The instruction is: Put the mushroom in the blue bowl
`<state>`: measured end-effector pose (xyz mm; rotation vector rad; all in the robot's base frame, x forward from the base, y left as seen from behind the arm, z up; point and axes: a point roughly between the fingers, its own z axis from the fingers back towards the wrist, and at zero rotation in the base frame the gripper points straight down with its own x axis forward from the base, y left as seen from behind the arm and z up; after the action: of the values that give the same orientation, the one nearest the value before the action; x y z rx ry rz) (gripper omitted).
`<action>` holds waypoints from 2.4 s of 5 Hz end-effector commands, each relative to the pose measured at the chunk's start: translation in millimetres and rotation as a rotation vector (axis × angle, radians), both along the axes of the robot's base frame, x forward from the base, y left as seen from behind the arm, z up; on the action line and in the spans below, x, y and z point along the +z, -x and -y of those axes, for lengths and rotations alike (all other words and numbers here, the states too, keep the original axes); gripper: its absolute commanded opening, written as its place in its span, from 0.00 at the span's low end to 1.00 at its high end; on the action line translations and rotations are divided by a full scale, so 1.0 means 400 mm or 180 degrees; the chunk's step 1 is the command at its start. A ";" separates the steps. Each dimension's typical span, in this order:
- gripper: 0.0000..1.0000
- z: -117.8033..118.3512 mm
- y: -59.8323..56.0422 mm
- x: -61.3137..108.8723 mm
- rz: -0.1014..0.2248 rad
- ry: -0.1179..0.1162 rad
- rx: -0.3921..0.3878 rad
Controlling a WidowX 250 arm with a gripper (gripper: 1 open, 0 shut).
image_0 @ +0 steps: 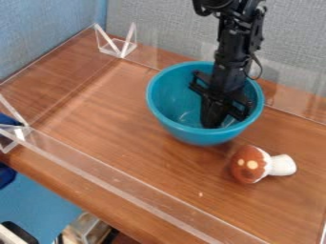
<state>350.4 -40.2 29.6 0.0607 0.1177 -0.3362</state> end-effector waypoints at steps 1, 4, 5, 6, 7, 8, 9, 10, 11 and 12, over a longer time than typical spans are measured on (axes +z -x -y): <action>0.00 0.008 -0.021 0.036 0.0195 0.0001 -0.0036; 0.00 0.034 0.002 0.070 0.0299 -0.0013 -0.0100; 0.00 0.042 0.010 0.084 0.0339 -0.0009 -0.0106; 1.00 0.052 0.020 0.100 0.0387 -0.0017 -0.0117; 0.00 0.061 0.031 0.111 0.0424 -0.0010 -0.0135; 0.00 0.067 0.039 0.117 0.0448 0.0001 -0.0151; 0.00 0.095 0.067 0.130 0.0490 0.0008 -0.0250; 0.00 0.144 0.096 0.113 0.0472 0.0046 -0.0455; 0.00 0.182 0.121 0.107 0.0485 0.0070 -0.0657; 0.00 0.205 0.139 0.111 0.0537 0.0102 -0.0778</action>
<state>291.4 -116.5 53.5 0.0820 0.0071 -0.5659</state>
